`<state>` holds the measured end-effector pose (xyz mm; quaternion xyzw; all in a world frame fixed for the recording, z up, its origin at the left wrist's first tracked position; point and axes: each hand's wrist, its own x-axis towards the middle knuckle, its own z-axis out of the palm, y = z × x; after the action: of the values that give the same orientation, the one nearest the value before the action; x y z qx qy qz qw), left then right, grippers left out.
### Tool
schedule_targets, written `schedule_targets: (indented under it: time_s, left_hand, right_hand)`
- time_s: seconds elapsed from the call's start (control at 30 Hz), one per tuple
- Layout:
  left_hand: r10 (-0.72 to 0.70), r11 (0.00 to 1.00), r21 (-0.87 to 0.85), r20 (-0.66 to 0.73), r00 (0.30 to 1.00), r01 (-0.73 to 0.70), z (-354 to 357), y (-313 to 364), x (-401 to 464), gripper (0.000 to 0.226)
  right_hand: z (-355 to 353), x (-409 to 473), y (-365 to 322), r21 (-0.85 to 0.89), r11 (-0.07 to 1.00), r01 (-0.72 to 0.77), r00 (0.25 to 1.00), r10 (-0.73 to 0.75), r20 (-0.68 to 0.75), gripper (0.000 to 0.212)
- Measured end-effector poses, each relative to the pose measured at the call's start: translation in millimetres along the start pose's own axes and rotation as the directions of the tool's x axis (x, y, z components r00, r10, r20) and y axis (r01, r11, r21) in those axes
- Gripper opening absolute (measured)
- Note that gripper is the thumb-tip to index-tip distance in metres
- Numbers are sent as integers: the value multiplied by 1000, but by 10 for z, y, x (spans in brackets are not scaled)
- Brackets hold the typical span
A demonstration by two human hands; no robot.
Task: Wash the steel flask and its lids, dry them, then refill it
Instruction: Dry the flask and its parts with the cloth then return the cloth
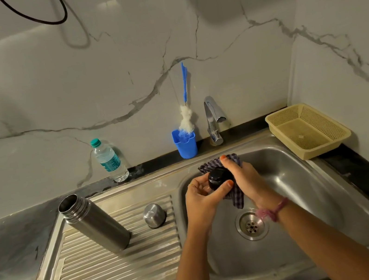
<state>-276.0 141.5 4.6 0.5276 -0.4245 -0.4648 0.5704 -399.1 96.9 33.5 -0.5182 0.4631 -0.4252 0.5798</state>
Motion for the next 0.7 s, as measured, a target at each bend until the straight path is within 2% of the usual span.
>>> schedule_targets:
  time_s: [0.1,0.2,0.33,0.4,0.5,0.6,0.7]
  left_hand:
    - [4,999,42,14,1000,-5,-81,44,71,37]
    - [5,995,101,9,1000,-6,-168,42,101,43]
    - [-9,994,114,67,998,1,-125,22,33,34]
    - [-18,989,149,74,997,6,-68,3,10,34]
    - [-36,984,176,31,999,30,-53,0,56,34]
    - [-36,986,162,1,999,35,-100,-15,115,33]
    - [-44,989,141,19,999,41,-91,-25,69,31]
  right_hand:
    - [-11,-85,91,-160,958,237,971,-227,78,25]
    - [-73,-147,276,-238,871,430,895,-375,244,46]
    - [-187,-150,351,-74,955,287,936,-263,235,41]
    - [-189,-74,329,-104,962,252,948,-225,224,38]
    - [-131,-47,258,-188,929,318,931,-267,250,45]
    - [-161,-81,369,-235,870,434,883,-358,305,47]
    - [-257,-68,479,-180,908,379,902,-319,290,41]
